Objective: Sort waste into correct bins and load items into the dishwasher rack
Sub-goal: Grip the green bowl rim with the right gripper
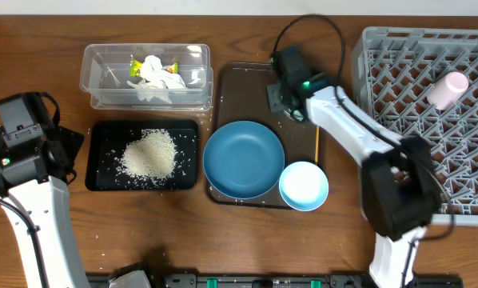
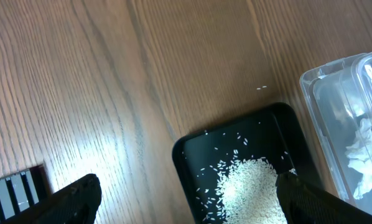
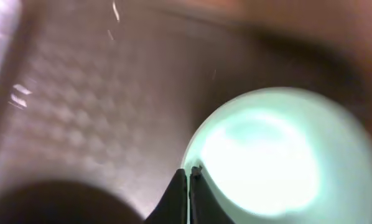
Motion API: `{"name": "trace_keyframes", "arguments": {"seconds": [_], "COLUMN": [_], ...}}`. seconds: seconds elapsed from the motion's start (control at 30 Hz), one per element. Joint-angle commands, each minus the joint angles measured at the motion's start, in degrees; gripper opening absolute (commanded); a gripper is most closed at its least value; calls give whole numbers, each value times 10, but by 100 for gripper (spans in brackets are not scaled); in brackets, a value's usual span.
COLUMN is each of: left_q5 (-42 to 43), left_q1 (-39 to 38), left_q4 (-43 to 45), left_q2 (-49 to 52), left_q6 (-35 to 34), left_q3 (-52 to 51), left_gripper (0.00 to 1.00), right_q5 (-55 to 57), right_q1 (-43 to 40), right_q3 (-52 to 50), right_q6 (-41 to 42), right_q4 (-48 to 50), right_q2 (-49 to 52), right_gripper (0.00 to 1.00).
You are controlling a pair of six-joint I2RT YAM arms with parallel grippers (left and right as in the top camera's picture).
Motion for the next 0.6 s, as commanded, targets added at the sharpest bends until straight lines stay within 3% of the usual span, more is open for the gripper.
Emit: {"name": "trace_keyframes", "arguments": {"seconds": [0.0,0.1,0.2,0.23,0.3,0.37,0.57], "left_q5": [-3,-3,-3,-3,-3,-3,-3], "left_q1": [2,2,2,2,2,2,2], "left_q4": [-2,-2,-2,-2,-2,-2,-2], "left_q2": [2,2,2,2,2,2,2], "left_q6": [-1,-1,-1,-1,-1,-1,-1], "left_q3": [-1,-1,-1,0,-1,-1,-1], "left_gripper": [92,92,92,92,92,92,92], "right_q5": [2,-15,-103,-147,-203,-205,-181], "right_q1": [-23,-60,-98,-110,-123,-122,-78], "right_q3": [2,2,2,2,2,1,1], "right_q6": [7,-5,-23,-33,-38,-38,-39], "right_q4": [1,1,1,1,-4,-18,-26], "right_q2": [-68,-108,-129,-130,-127,-116,-44], "right_gripper": [1,1,1,7,35,46,47]}}
